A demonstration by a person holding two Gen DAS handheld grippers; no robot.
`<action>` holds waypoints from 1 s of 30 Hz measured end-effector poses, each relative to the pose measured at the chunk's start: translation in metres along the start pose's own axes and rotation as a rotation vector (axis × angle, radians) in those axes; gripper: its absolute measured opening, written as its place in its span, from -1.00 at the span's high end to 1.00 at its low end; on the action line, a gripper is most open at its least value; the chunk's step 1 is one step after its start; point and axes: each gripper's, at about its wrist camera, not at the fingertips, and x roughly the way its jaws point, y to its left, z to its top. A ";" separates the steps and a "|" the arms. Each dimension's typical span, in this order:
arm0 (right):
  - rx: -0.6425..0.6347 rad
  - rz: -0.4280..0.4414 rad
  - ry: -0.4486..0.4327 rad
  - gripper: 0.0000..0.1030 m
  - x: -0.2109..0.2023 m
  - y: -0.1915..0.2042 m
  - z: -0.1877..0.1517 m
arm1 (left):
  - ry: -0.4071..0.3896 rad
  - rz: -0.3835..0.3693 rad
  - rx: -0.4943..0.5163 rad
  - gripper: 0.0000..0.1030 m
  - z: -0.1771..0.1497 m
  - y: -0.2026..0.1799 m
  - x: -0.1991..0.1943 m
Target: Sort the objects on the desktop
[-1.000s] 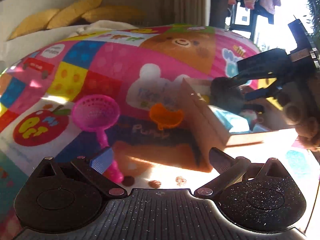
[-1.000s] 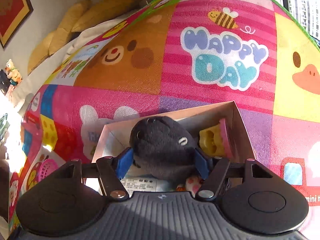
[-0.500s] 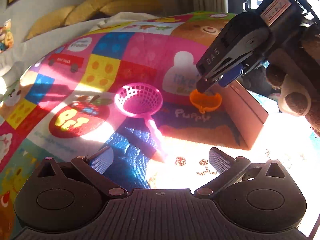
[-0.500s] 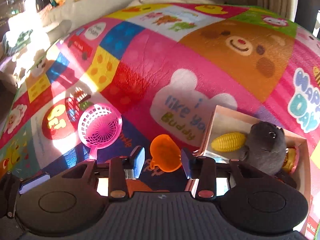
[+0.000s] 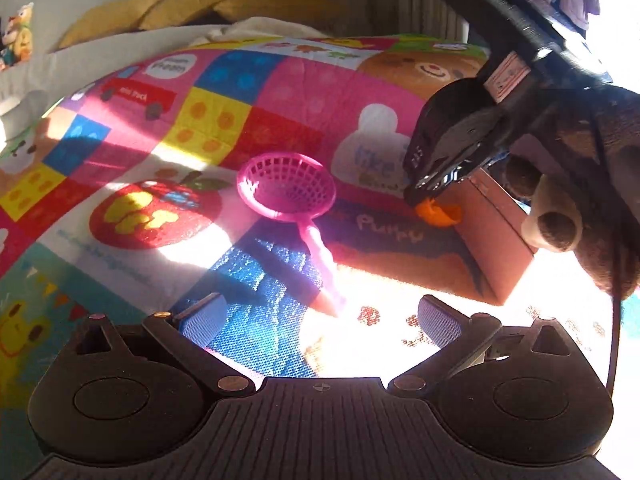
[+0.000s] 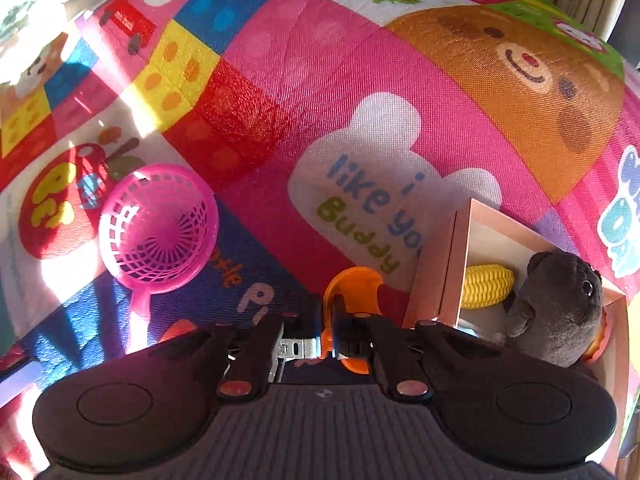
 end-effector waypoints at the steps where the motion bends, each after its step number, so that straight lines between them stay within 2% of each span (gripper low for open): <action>1: 0.005 0.022 -0.023 0.92 -0.012 -0.003 -0.004 | 0.001 0.002 0.003 -1.00 0.000 -0.001 0.000; 6: 0.082 0.207 -0.101 0.92 -0.079 -0.029 -0.034 | -0.011 0.025 0.024 -1.00 -0.001 -0.005 -0.002; 10: 0.131 0.288 -0.172 0.92 -0.128 -0.055 -0.085 | -0.042 0.038 0.048 -1.00 -0.001 -0.009 -0.005; 12: 0.158 0.278 -0.190 0.92 -0.139 -0.069 -0.112 | -0.051 0.052 0.064 -1.00 0.001 -0.013 -0.004; 15: 0.193 0.168 -0.207 0.92 -0.141 -0.085 -0.154 | -0.046 0.076 0.082 -1.00 0.006 -0.020 0.002; 16: 0.217 0.155 -0.195 0.92 -0.137 -0.092 -0.169 | -0.039 0.080 0.083 -1.00 0.009 -0.022 0.005; 20: 0.319 0.178 -0.141 0.91 -0.117 -0.116 -0.213 | -0.018 0.092 0.081 -1.00 0.018 -0.031 0.015; 22: 0.338 0.156 -0.159 0.85 -0.112 -0.123 -0.227 | -0.023 0.105 0.097 -1.00 0.024 -0.035 0.021; 24: 0.350 0.147 -0.190 0.62 -0.114 -0.129 -0.236 | -0.042 0.141 0.125 -1.00 0.033 -0.037 0.029; 26: 0.378 0.143 -0.243 -0.07 -0.120 -0.136 -0.243 | -0.052 0.196 0.146 -1.00 0.046 -0.036 0.041; 28: 0.407 0.119 -0.302 -0.35 -0.128 -0.144 -0.247 | -0.041 0.223 0.137 -1.00 0.058 -0.032 0.055; 30: 0.417 0.105 -0.329 -0.42 -0.134 -0.150 -0.249 | -0.007 0.209 0.117 -1.00 0.067 -0.028 0.070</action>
